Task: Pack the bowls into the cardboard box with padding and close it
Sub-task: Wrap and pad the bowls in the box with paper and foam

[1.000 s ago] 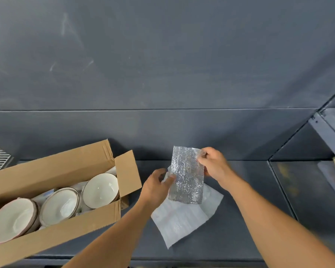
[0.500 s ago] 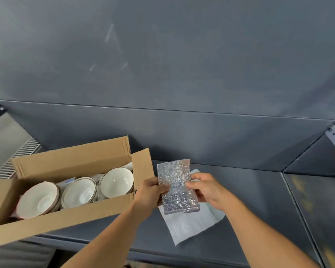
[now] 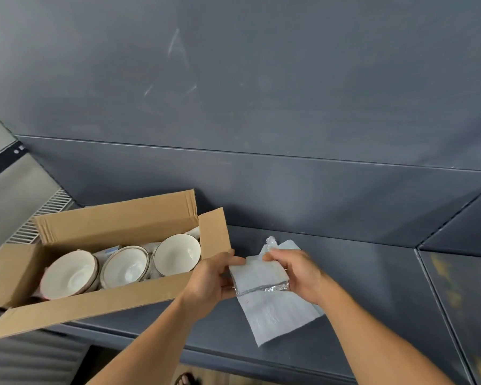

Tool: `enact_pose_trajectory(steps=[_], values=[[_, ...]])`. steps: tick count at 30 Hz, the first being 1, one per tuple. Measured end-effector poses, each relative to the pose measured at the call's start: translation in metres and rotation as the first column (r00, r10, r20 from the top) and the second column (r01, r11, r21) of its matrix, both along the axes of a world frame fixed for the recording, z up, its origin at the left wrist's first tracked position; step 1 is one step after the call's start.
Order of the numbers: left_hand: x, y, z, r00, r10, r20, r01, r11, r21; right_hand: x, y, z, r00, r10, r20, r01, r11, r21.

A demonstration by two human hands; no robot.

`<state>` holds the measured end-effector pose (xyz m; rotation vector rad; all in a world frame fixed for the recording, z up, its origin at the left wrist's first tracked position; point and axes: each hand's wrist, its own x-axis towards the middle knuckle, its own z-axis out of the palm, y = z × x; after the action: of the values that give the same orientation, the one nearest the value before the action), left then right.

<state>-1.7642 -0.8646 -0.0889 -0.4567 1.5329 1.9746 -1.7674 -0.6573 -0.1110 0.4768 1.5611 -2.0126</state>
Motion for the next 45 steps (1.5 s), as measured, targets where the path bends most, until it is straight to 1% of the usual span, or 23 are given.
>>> enact_pose_trajectory(steps=[2, 4, 8, 13, 15, 17, 19, 21, 23, 27, 28, 29, 31, 32, 34, 37, 39, 41, 45], values=[[0.002, -0.005, -0.002, 0.999, -0.027, -0.043, 0.023, 0.996, -0.083, 0.0, -0.007, -0.001, 0.997, 0.054, -0.059, -0.05, 0.996, 0.069], [0.002, -0.011, -0.007, 0.996, -0.017, -0.083, 0.006, 0.991, -0.131, 0.0, -0.015, 0.0, 0.992, 0.095, -0.088, -0.083, 0.988, 0.128], [0.001, -0.025, -0.014, 0.992, 0.055, -0.117, -0.071, 0.988, -0.136, -0.002, -0.029, 0.0, 0.99, 0.094, -0.104, -0.079, 0.987, 0.138], [-0.001, -0.034, -0.016, 0.982, 0.063, -0.177, -0.095, 0.979, -0.181, -0.006, -0.043, 0.002, 0.994, 0.05, -0.093, -0.045, 0.997, 0.062], [-0.002, -0.038, -0.015, 0.978, 0.07, -0.198, -0.11, 0.974, -0.199, -0.009, -0.047, 0.005, 0.996, 0.06, -0.068, -0.06, 0.998, -0.004], [-0.003, -0.045, -0.016, 0.973, 0.062, -0.224, -0.12, 0.959, -0.258, -0.011, -0.052, 0.01, 0.996, 0.083, -0.044, -0.087, 0.993, -0.084], [-0.004, -0.055, -0.018, 0.969, 0.059, -0.24, -0.13, 0.946, -0.296, -0.015, -0.061, 0.013, 0.995, 0.091, -0.038, -0.095, 0.989, -0.113], [-0.003, -0.063, -0.016, 0.971, 0.091, -0.22, -0.147, 0.957, -0.25, -0.022, -0.072, 0.013, 0.995, 0.075, -0.069, -0.079, 0.995, -0.054], [-0.003, -0.074, -0.009, 0.975, 0.146, -0.168, -0.172, 0.972, -0.157, -0.028, -0.085, 0.013, 0.99, 0.086, -0.108, -0.085, 0.996, 0.022], [-0.004, -0.101, -0.001, 0.986, 0.155, -0.06, -0.148, 0.984, 0.099, -0.038, -0.108, 0.01, 0.96, 0.195, -0.202, -0.142, 0.958, 0.251], [-0.004, -0.106, 0.0, 0.987, 0.154, -0.05, -0.147, 0.982, 0.12, -0.04, -0.114, 0.01, 0.948, 0.219, -0.231, -0.144, 0.943, 0.301], [-0.004, -0.11, -0.001, 0.987, 0.153, -0.054, -0.147, 0.984, 0.096, -0.042, -0.12, 0.011, 0.937, 0.238, -0.256, -0.144, 0.93, 0.339], [-0.005, -0.116, -0.004, 0.984, 0.155, -0.092, -0.158, 0.987, -0.024, -0.046, -0.131, 0.011, 0.925, 0.254, -0.284, -0.142, 0.922, 0.361], [-0.006, -0.119, -0.005, 0.98, 0.167, -0.112, -0.176, 0.982, -0.076, -0.047, -0.136, 0.012, 0.924, 0.253, -0.286, -0.146, 0.926, 0.349], [-0.008, -0.127, -0.008, 0.971, 0.194, -0.141, -0.21, 0.971, -0.112, -0.051, -0.147, 0.01, 0.932, 0.237, -0.274, -0.148, 0.939, 0.309], [-0.012, -0.141, -0.01, 0.961, 0.217, -0.171, -0.237, 0.965, -0.111, -0.055, -0.161, 0.006, 0.963, 0.189, -0.194, -0.142, 0.962, 0.232], [-0.013, -0.149, -0.011, 0.952, 0.244, -0.184, -0.267, 0.957, -0.115, -0.057, -0.171, 0.006, 0.97, 0.191, -0.15, -0.162, 0.969, 0.186], [-0.014, -0.158, -0.012, 0.944, 0.27, -0.191, -0.294, 0.95, -0.109, -0.06, -0.182, 0.007, 0.97, 0.2, -0.138, -0.178, 0.971, 0.157], [-0.013, -0.177, -0.016, 0.924, 0.326, -0.2, -0.351, 0.931, -0.099, -0.067, -0.211, 0.008, 0.977, 0.174, -0.121, -0.159, 0.979, 0.124]])
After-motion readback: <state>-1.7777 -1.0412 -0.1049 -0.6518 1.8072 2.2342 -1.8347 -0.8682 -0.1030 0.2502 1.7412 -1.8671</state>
